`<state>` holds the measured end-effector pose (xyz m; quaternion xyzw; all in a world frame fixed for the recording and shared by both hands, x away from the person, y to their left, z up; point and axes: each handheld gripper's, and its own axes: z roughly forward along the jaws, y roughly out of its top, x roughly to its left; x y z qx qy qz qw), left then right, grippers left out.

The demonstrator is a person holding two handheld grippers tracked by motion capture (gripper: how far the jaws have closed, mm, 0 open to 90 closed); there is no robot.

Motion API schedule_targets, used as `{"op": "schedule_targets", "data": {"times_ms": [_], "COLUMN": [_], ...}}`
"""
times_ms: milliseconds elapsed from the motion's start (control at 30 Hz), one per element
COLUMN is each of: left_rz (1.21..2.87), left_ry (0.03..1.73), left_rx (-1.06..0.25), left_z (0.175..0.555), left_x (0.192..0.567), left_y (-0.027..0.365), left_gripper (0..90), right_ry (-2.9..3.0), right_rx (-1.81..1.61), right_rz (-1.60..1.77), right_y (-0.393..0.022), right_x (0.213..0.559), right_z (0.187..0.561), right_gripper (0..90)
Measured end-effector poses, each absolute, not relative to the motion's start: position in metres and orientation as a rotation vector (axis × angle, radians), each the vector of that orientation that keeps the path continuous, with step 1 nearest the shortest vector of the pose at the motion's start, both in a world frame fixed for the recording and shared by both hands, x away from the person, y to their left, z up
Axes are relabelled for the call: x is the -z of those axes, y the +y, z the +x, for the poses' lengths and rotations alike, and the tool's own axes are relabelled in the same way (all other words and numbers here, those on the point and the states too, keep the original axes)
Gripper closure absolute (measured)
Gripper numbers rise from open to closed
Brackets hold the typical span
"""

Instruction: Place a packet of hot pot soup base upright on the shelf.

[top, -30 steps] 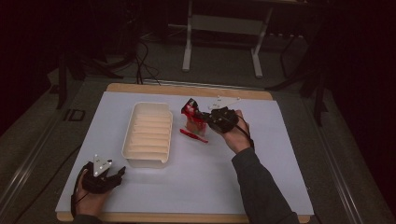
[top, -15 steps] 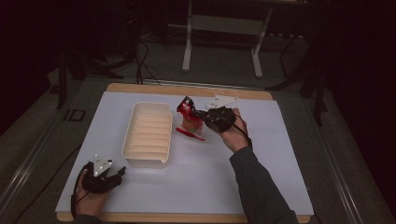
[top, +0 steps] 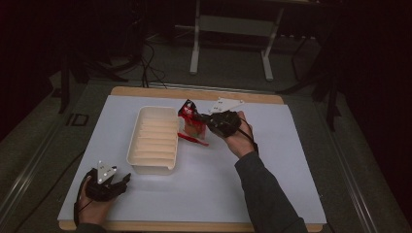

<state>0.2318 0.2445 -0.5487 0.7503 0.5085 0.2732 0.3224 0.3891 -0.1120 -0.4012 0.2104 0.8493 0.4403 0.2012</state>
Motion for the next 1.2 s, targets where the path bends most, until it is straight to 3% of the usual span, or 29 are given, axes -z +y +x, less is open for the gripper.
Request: {"op": "schedule_targets", "data": {"times_ms": [1200], "left_rz": [1.971], "left_ry": [1.333], "left_rx": [-0.72], "left_z": [0.232], "left_x": [0.549], "left_y": [0.245], "left_gripper": [41.1], "right_ry": [2.398], "right_rx": [-1.27], "right_rz": [0.505], "right_y": [-0.076], "right_x": [0.403], "right_z": [0.396], "right_gripper": [88.2]}}
